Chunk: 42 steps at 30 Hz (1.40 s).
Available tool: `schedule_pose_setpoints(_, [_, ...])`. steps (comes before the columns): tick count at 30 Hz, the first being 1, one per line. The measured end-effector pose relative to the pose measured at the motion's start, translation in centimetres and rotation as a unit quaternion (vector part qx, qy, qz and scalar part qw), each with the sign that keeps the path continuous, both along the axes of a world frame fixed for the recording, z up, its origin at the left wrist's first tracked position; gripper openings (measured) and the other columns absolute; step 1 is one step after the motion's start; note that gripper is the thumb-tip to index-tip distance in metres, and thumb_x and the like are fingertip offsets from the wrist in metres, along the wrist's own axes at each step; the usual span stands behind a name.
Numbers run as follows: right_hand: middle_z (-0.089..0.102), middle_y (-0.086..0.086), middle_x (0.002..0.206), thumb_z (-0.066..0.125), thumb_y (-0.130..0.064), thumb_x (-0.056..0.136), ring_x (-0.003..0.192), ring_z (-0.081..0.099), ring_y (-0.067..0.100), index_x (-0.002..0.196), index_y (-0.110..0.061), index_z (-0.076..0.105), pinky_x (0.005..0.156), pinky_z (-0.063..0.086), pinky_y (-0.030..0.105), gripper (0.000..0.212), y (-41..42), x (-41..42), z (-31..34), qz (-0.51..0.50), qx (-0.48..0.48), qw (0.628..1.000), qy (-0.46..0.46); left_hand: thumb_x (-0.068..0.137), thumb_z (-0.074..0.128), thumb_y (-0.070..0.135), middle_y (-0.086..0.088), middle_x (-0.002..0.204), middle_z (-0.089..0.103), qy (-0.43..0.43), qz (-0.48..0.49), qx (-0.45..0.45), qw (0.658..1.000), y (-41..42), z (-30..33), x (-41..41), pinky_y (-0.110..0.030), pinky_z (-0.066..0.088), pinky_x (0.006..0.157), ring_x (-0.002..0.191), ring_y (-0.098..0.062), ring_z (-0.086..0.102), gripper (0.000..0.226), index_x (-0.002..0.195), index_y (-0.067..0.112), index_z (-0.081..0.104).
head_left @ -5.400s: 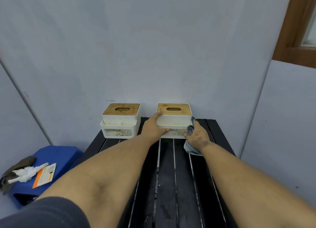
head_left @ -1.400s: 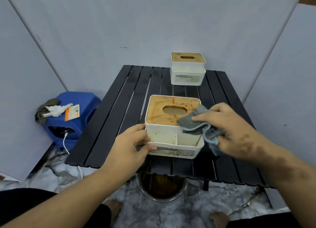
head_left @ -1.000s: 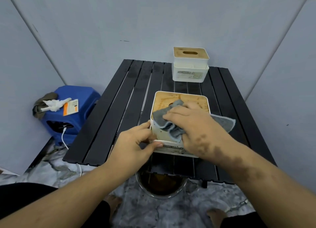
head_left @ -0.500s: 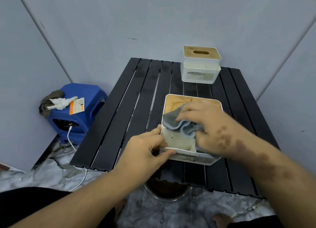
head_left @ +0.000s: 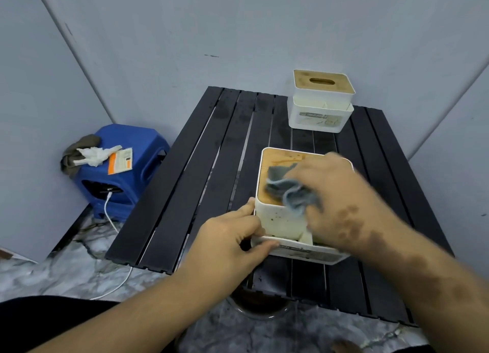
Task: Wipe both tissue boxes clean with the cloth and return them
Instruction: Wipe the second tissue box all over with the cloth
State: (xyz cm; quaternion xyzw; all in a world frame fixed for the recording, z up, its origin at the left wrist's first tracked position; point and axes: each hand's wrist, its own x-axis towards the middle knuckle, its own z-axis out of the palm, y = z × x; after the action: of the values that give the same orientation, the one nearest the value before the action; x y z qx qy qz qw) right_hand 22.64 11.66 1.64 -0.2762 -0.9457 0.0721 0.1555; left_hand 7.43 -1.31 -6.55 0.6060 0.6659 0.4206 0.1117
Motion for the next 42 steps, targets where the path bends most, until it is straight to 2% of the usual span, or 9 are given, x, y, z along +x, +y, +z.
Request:
schedule_pose_setpoints(3, [0.064,-0.004,0.095,0.061,-0.021,0.07,0.088,0.051,0.021,0.094,-0.017,0.071,0.078,0.047,0.033,0.026,-2.2,-0.9,-1.2,0.098,-0.002,0.995,-0.018,0.077,0.089,0.024,0.023,0.084,0.066,-0.005,-0.015,0.011,1.0,0.2,0.3,0.1,-0.011,0.046,0.061,0.078,0.001,0.066,0.029,0.068,0.024,0.061])
schedule_pose_setpoints(9, [0.068,-0.001,0.099,0.057,-0.004,0.065,0.088,0.055,0.028,0.096,-0.016,0.074,0.081,0.051,0.042,0.038,1.5,0.4,-0.8,-0.045,-0.013,0.998,0.043,0.077,0.089,0.029,0.004,0.115,0.076,-0.018,0.006,0.004,1.0,0.0,-0.3,0.1,-0.017,0.055,0.075,0.119,0.01,0.06,0.027,0.072,0.021,0.064])
schedule_pose_setpoints(14, [0.066,-0.004,0.102,0.05,-0.016,0.07,0.091,0.053,0.022,0.106,-0.016,0.071,0.081,0.05,0.035,0.042,-1.8,-1.3,-1.7,0.063,-0.01,0.997,0.034,0.078,0.088,0.023,0.026,0.09,0.066,-0.011,-0.022,0.002,1.0,0.1,0.6,0.2,-0.017,0.05,0.062,0.076,-0.008,0.068,0.028,0.071,0.024,0.061])
schedule_pose_setpoints(17, [0.066,-0.012,0.107,0.045,-0.015,0.065,0.094,0.054,0.018,0.111,-0.023,0.069,0.087,0.04,0.032,0.053,0.0,-0.2,-1.2,0.077,-0.079,0.991,0.077,0.078,0.089,0.028,0.014,0.108,0.074,-0.001,-0.017,-0.012,1.0,0.0,0.4,-0.1,-0.003,0.044,0.073,0.106,-0.003,0.067,0.027,0.068,0.019,0.064])
schedule_pose_setpoints(22, [0.065,-0.014,0.109,0.039,-0.021,0.066,0.095,0.052,0.017,0.11,-0.026,0.068,0.085,0.044,0.034,0.054,0.1,-0.1,-1.1,0.099,-0.077,0.991,0.034,0.079,0.088,0.029,0.003,0.111,0.077,0.015,-0.015,-0.028,0.999,0.0,0.0,-0.5,-0.003,0.044,0.078,0.116,-0.002,0.065,0.026,0.07,0.019,0.066])
schedule_pose_setpoints(27, [0.059,-0.01,0.116,0.057,-0.009,0.08,0.103,0.041,0.018,0.115,-0.031,0.062,0.094,0.039,0.032,0.042,4.4,1.5,1.6,-0.117,-0.027,0.992,-0.049,0.077,0.09,0.027,0.001,0.108,0.078,-0.005,0.022,-0.048,0.999,-0.3,0.1,-0.1,-0.021,0.057,0.082,0.131,0.012,0.048,0.028,0.068,0.019,0.064])
schedule_pose_setpoints(34, [0.065,-0.012,0.109,0.055,0.004,0.067,0.099,0.049,0.016,0.12,-0.028,0.067,0.087,0.044,0.029,0.062,1.2,0.0,0.4,0.06,-0.122,0.99,0.03,0.075,0.088,0.028,-0.001,0.091,0.078,-0.008,0.007,-0.059,0.998,0.1,0.7,-0.1,-0.011,0.051,0.074,0.119,0.0,0.064,0.028,0.067,0.015,0.064])
schedule_pose_setpoints(38, [0.062,-0.011,0.107,0.054,0.0,0.076,0.1,0.041,0.017,0.113,-0.027,0.066,0.085,0.038,0.027,0.048,3.1,0.4,0.3,-0.051,-0.086,0.995,0.023,0.078,0.085,0.034,-0.001,0.119,0.075,0.035,0.008,-0.119,0.992,0.7,1.4,-0.4,-0.028,0.057,0.077,0.098,-0.003,0.071,0.03,0.069,0.016,0.063])
schedule_pose_setpoints(42, [0.061,-0.007,0.115,0.054,-0.002,0.081,0.109,0.041,0.018,0.12,-0.024,0.064,0.093,0.041,0.031,0.045,3.1,-0.6,0.5,-0.108,-0.08,0.991,0.005,0.081,0.083,0.038,0.002,0.114,0.074,0.066,-0.008,-0.143,0.988,1.1,1.9,-0.5,-0.033,0.057,0.077,0.09,-0.012,0.07,0.031,0.07,0.016,0.062])
